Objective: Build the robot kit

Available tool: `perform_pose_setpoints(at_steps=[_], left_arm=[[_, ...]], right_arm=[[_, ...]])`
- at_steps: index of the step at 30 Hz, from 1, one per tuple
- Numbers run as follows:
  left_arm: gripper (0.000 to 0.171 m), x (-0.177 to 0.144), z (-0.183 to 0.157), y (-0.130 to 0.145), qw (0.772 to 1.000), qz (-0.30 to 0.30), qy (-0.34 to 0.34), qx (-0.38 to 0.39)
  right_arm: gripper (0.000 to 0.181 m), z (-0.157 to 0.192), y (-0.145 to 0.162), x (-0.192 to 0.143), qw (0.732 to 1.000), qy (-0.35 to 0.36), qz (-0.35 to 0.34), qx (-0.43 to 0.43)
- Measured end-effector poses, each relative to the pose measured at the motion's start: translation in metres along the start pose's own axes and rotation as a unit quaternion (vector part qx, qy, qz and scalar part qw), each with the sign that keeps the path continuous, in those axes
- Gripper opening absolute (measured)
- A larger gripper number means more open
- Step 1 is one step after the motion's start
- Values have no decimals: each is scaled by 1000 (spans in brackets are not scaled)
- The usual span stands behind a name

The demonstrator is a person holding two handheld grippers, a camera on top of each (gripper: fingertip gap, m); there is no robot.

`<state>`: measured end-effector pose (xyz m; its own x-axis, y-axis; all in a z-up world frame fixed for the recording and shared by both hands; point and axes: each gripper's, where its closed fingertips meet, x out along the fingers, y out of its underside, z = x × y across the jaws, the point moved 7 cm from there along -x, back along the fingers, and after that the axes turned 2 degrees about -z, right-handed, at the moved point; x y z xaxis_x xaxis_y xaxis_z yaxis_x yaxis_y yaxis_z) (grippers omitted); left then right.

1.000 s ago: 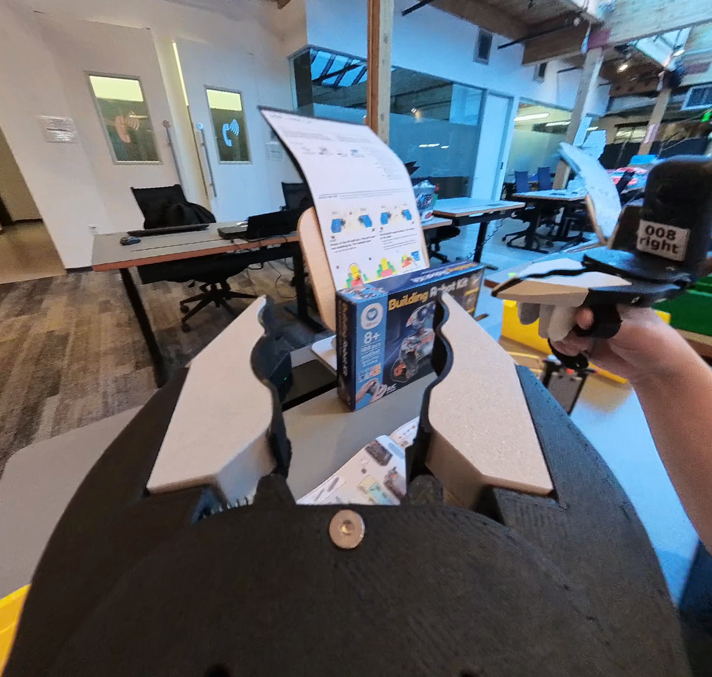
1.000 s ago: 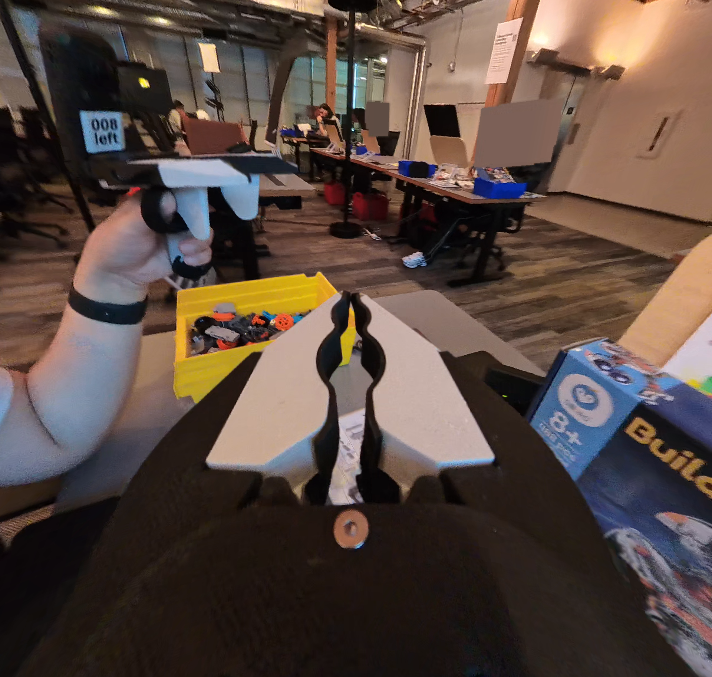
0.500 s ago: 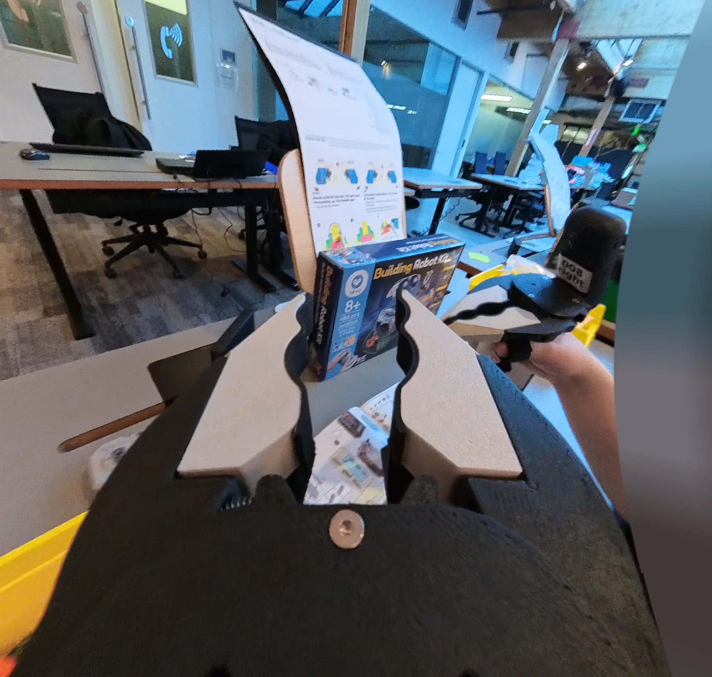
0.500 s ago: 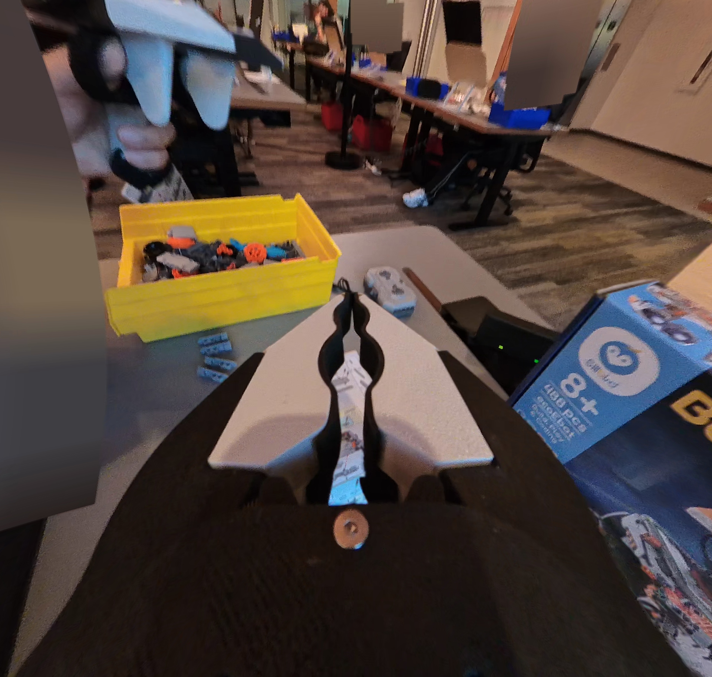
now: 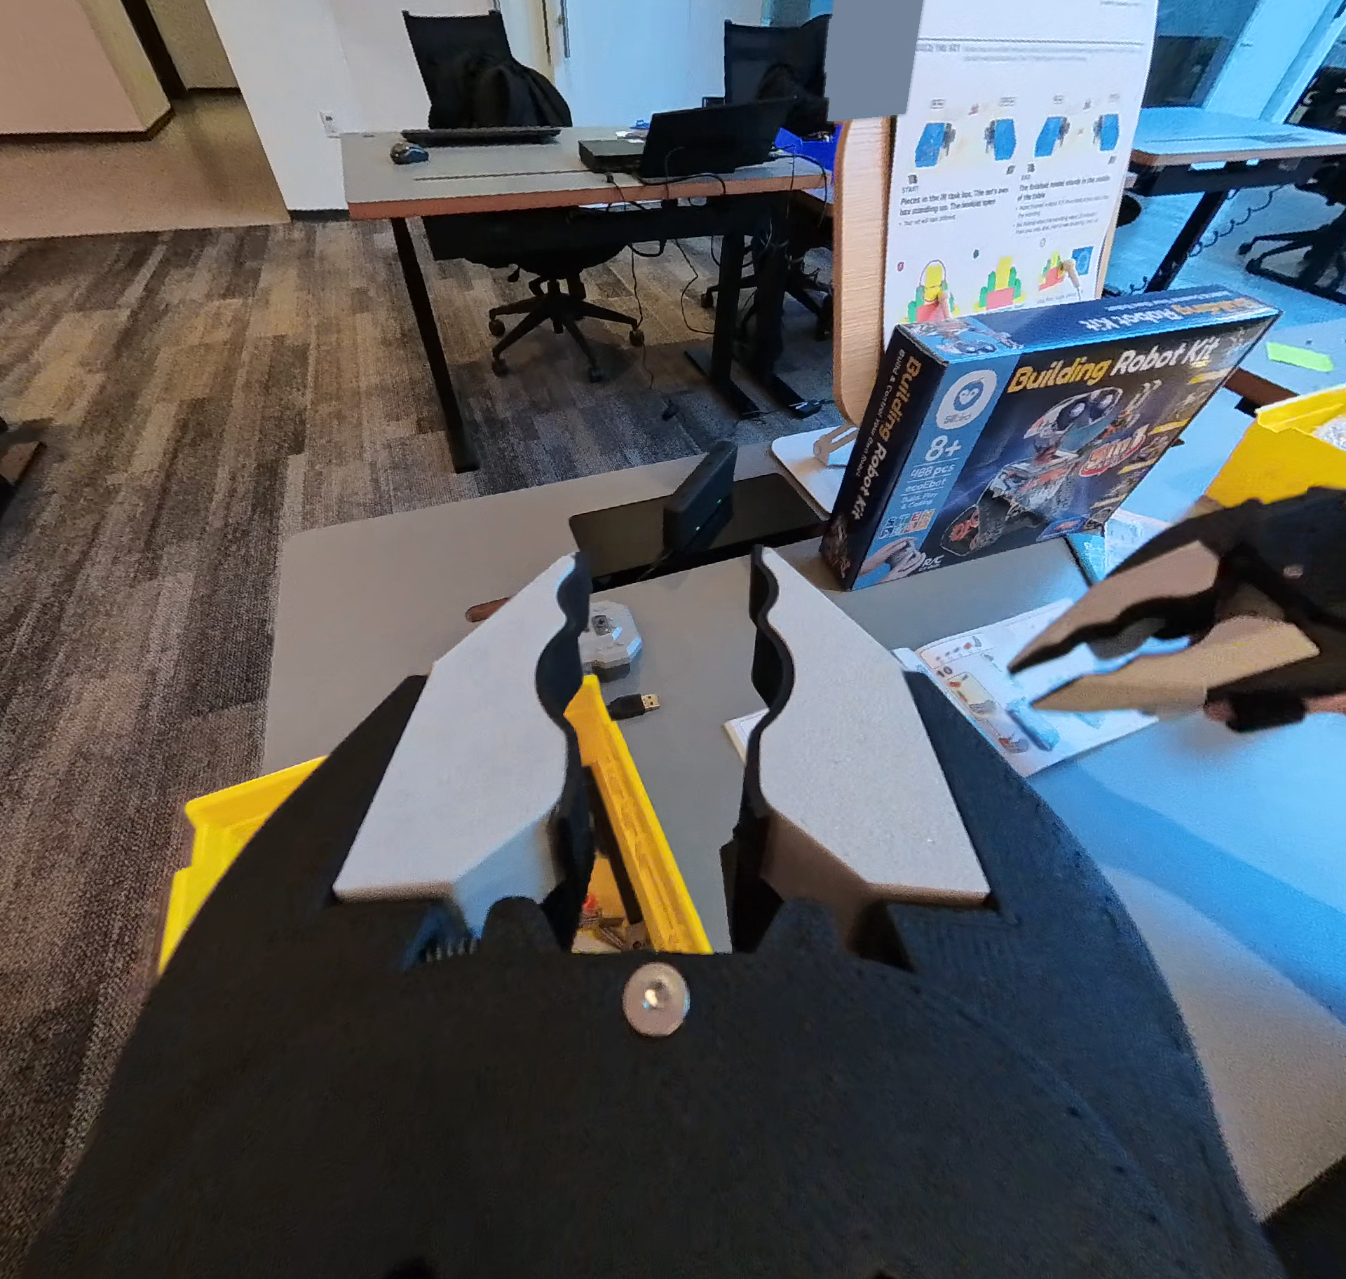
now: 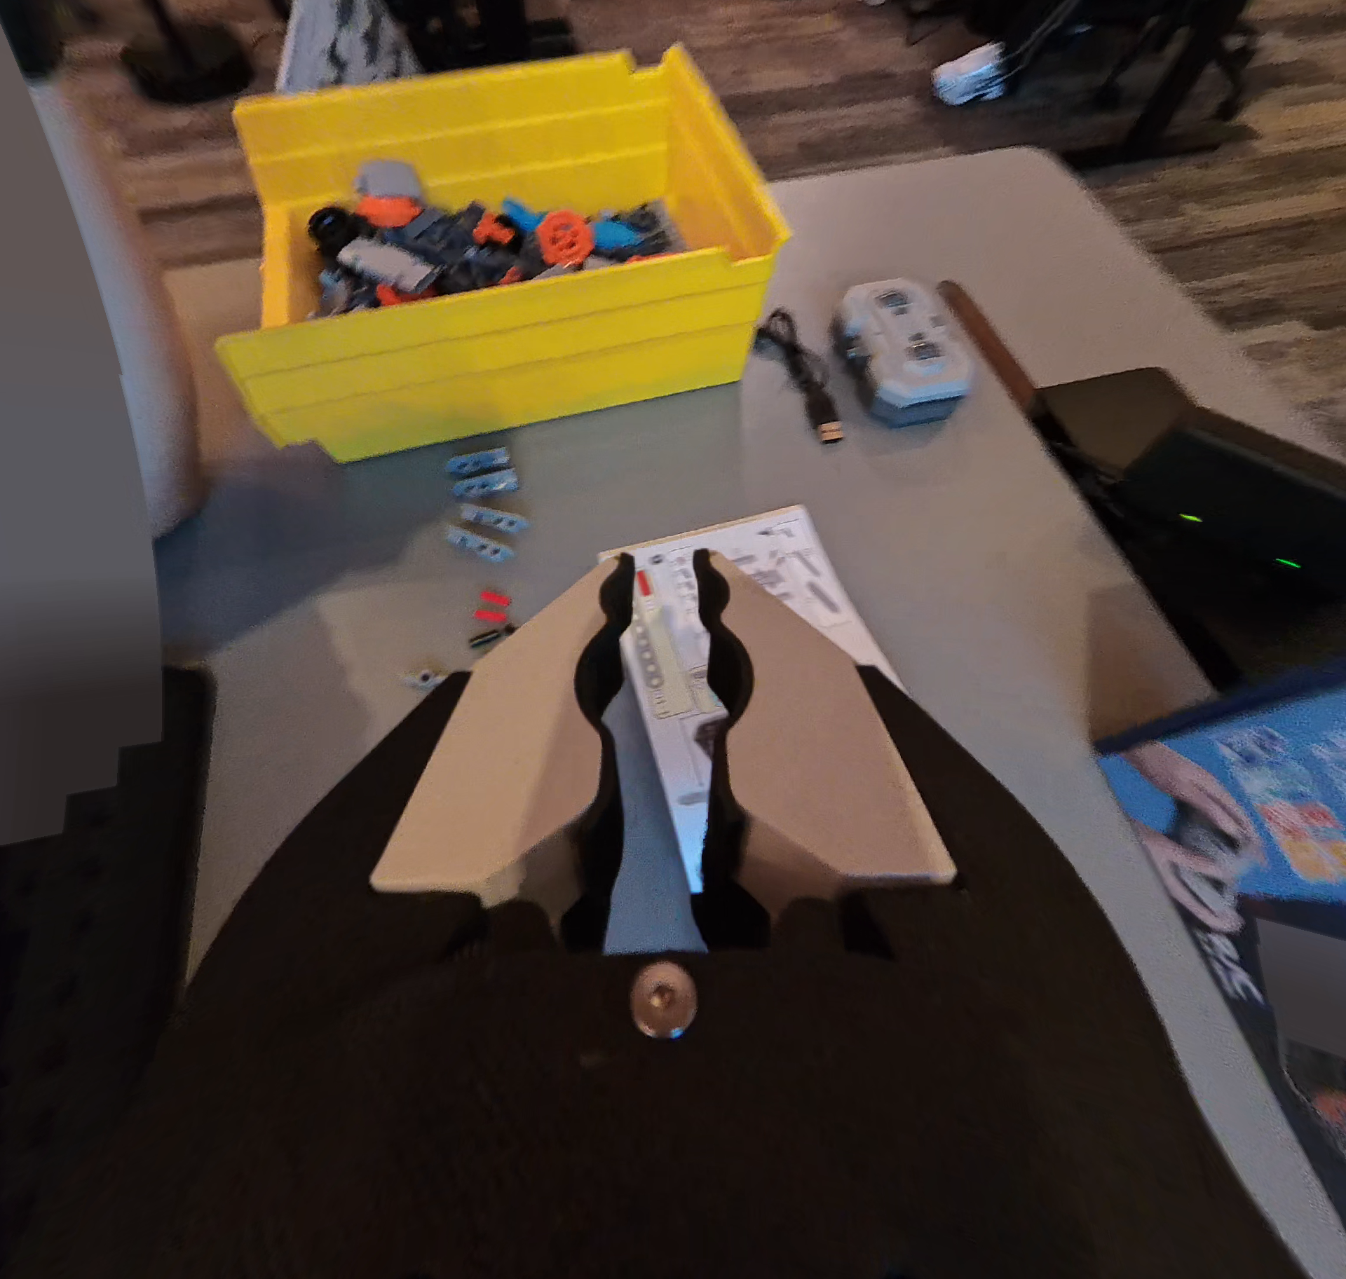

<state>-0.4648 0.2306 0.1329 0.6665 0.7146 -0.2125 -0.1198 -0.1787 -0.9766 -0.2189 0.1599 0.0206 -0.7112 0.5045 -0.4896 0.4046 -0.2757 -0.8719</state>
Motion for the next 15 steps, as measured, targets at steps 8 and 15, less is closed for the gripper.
perform_pose_setpoints(at_steps=[8,15], left_arm=[[41,-6,-1,-4,1000,-19,8,0],[44,-4,3,-2,1000,-10,-13,0]], right_arm=[[24,54,47,78,976,-155,102,-116],[17,61,79,92,961,-205,110,-149]])
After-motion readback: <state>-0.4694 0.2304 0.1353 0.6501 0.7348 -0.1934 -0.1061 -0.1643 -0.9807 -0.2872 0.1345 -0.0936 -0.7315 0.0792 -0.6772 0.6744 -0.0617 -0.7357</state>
